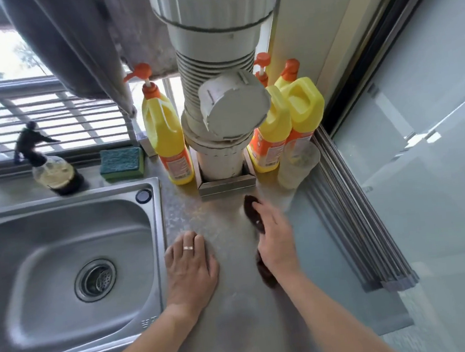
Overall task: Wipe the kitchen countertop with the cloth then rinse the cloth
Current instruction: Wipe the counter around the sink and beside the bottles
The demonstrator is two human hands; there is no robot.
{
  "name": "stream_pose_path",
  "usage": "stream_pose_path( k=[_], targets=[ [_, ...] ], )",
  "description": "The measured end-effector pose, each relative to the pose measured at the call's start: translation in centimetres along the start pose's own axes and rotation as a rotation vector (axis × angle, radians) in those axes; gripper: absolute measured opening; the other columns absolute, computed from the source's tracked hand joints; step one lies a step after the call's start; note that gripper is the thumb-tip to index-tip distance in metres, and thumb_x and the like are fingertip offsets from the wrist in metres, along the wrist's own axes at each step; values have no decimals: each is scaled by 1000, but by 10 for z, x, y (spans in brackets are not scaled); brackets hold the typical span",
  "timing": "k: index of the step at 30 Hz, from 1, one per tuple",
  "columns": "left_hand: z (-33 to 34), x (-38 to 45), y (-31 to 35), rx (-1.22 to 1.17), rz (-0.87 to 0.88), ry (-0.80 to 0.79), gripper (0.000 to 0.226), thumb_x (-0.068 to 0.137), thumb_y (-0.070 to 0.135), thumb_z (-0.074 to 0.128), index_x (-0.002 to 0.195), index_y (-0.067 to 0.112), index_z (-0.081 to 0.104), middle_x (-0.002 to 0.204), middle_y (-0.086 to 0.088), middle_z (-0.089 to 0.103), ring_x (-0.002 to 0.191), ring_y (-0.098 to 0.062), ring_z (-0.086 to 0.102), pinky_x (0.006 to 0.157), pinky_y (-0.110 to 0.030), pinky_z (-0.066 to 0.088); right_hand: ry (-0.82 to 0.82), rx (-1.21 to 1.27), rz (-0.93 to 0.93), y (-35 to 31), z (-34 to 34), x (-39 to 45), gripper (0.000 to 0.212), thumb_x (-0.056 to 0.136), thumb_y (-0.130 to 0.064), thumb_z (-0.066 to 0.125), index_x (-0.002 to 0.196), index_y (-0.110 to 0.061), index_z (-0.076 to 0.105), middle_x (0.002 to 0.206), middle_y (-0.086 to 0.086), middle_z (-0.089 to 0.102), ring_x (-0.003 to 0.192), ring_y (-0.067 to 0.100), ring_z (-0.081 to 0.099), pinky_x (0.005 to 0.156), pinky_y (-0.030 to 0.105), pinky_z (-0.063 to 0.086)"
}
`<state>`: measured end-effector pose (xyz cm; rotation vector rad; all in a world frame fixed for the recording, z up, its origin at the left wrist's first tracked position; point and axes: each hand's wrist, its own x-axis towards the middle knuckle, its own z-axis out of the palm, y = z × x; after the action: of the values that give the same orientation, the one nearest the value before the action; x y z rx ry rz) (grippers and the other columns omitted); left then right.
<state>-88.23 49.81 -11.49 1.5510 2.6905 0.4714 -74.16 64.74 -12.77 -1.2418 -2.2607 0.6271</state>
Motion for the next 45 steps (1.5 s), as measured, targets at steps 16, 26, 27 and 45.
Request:
stream_pose_path(
  k=[16, 26, 27, 45],
  targets=[
    [-10, -15, -27, -212, -15, 73, 25, 94, 20, 50, 115, 7, 53, 124, -9, 52, 111, -31, 51, 101, -43, 45, -331, 140, -365, -60, 38, -5, 56, 78, -14, 44, 130, -19, 64, 147, -3, 57, 141, 17, 48, 119, 40, 34],
    [-18, -73, -7, -119, 65, -10, 20, 90, 19, 57, 108, 10, 58, 119, -5, 55, 114, -30, 53, 100, -37, 42, -355, 185, -360, -8, -37, -52, 54, 79, -7, 46, 128, -16, 66, 141, 1, 60, 133, 20, 54, 114, 39, 40],
    [-16, -77, -8, -97, 76, -21, 21, 91, 19, 58, 110, 10, 60, 122, -6, 55, 118, -30, 53, 103, -39, 41, -251, 110, -255, 5, -39, -47, 52, 82, -7, 50, 132, -16, 64, 145, 3, 57, 136, 23, 52, 115, 44, 40],
    [-14, -81, -8, -56, 54, -54, 25, 95, 25, 48, 114, 12, 58, 130, -6, 54, 128, -27, 49, 111, -40, 38, -326, -14, -336, -47, 12, -61, 61, 84, -16, 50, 145, -24, 54, 158, -5, 45, 150, 15, 35, 126, 40, 23]
  ],
)
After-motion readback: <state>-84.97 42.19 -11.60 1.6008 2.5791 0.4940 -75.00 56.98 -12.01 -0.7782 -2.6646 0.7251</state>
